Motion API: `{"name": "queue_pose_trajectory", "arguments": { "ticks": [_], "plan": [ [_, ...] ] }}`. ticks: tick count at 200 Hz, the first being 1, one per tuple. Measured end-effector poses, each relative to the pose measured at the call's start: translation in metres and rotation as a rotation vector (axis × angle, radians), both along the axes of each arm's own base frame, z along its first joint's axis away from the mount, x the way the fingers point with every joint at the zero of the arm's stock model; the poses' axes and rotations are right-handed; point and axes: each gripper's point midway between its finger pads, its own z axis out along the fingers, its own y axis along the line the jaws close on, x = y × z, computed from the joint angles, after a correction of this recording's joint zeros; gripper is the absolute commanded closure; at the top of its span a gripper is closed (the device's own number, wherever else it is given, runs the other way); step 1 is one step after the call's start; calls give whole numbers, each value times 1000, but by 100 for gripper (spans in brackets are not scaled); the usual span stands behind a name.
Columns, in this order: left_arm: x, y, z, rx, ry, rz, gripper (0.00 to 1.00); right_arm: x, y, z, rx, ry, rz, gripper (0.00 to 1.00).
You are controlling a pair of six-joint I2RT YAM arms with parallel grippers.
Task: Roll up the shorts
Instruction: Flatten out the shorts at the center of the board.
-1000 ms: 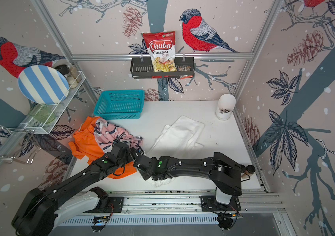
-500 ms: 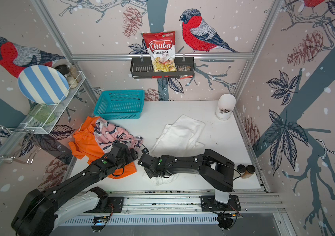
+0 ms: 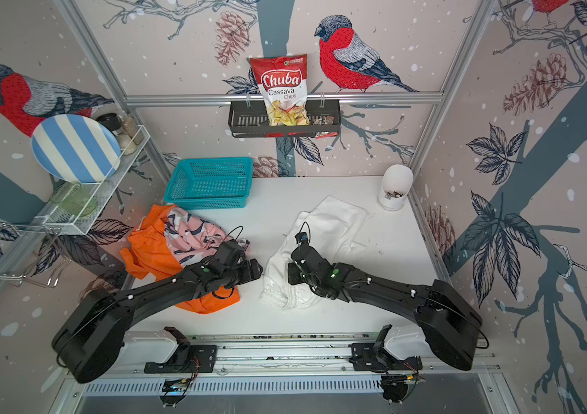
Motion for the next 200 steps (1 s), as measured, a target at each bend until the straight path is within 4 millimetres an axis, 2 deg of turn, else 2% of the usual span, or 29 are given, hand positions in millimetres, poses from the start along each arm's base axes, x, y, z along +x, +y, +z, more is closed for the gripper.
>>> {"name": "queue_pose_trajectory", "arguments": {
  "ticks": [11,24,39,47,72,81,93,109,127,141,157,173,184,190,195,200],
  "plan": [
    [3,-11,-4,-1,10,-22,18,-3,-7,5,41,-8,-20,100],
    [6,-21,-11,3,23,-47,29,-5,-16,10,76,-26,-39,100],
    [15,-34,-14,-6,22,-72,45,-5,-27,17,110,-47,-74,100],
    [21,-39,-16,-6,15,-80,58,-4,-31,22,137,-57,-99,100],
    [36,-55,-22,-19,12,-97,88,-4,-49,39,186,-105,-166,100],
    [42,-61,-22,-15,17,-109,95,-3,-56,46,210,-122,-196,100],
    [54,-69,-18,1,18,-121,99,-4,-66,56,236,-148,-229,100],
    [90,-84,9,12,-44,-132,100,-7,-80,69,276,-178,-274,100],
    [146,-98,61,10,-176,-125,100,-15,-87,81,321,-213,-279,100],
    [187,-104,106,15,-276,-115,100,-24,-84,82,348,-216,-257,100],
    [228,-105,159,17,-391,-99,100,-39,-66,76,357,-210,-187,100],
    [256,-106,200,27,-480,-92,100,-52,-41,63,338,-191,-113,100],
    [269,-108,214,38,-513,-101,98,-58,-19,54,313,-176,-65,100],
    [275,-108,215,53,-519,-105,91,-60,-9,50,291,-167,-41,100],
    [277,-108,213,63,-515,-108,81,-60,-1,49,272,-165,-26,100],
    [279,-106,208,83,-504,-111,73,-59,7,51,267,-162,-19,94]
  ]
}}
